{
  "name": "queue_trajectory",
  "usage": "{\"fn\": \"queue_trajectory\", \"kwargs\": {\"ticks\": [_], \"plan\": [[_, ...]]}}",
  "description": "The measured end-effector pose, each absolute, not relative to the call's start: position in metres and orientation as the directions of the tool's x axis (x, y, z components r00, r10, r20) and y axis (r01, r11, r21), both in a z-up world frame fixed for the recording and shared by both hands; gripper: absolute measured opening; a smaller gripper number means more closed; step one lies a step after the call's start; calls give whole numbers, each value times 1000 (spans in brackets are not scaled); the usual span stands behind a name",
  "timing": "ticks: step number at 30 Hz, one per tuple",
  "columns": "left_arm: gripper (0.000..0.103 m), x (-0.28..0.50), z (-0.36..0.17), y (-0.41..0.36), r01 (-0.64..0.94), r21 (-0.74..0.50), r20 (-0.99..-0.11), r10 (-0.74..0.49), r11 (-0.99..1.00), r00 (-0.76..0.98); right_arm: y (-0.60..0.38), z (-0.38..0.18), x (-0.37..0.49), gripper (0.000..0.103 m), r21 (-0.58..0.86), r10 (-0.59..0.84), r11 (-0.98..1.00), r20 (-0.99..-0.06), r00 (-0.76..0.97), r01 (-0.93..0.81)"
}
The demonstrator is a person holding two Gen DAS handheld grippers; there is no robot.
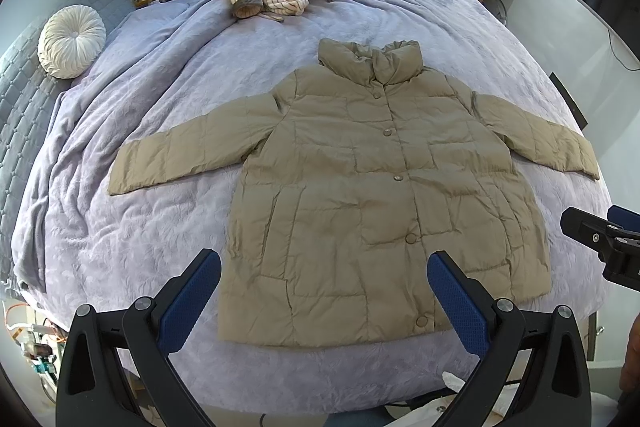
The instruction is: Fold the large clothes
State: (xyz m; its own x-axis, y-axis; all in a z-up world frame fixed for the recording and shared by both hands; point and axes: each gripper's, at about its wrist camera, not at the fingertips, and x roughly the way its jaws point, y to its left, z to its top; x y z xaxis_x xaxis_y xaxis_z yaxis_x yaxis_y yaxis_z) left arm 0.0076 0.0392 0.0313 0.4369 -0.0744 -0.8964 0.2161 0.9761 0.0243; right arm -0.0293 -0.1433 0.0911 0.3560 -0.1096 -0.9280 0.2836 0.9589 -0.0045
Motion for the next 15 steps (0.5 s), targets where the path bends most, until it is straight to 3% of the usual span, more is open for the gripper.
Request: {"fn": "queue_trajectory", "kwargs": {"ticks": [15], "plan": [[103, 30, -2, 96, 119, -62, -931, -100, 991, 350, -116, 73, -12, 103, 4, -81, 966, -945, 317, 259]]}}
